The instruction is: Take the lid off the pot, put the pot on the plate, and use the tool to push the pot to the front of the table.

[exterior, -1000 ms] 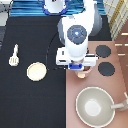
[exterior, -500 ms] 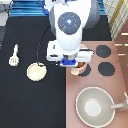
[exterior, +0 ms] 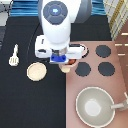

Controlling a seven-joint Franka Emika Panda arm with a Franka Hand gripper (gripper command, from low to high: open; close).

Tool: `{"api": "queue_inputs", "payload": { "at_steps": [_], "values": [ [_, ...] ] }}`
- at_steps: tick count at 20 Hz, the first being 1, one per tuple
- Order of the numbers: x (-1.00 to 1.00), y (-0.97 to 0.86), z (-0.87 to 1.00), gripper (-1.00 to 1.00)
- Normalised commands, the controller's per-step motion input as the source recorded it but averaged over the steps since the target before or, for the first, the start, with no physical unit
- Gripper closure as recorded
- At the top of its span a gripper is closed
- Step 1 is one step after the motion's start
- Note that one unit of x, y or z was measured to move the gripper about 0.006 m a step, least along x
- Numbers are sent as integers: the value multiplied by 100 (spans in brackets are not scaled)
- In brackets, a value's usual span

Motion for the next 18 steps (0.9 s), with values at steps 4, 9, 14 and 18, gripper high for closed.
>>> {"api": "queue_inputs", "payload": {
  "at_steps": [4, 9, 14, 18],
  "values": [
    [-19, -88, 7, 100],
    [-24, -87, 0, 100],
    [-37, -87, -30, 100],
    [-39, -83, -47, 100]
  ]
}}
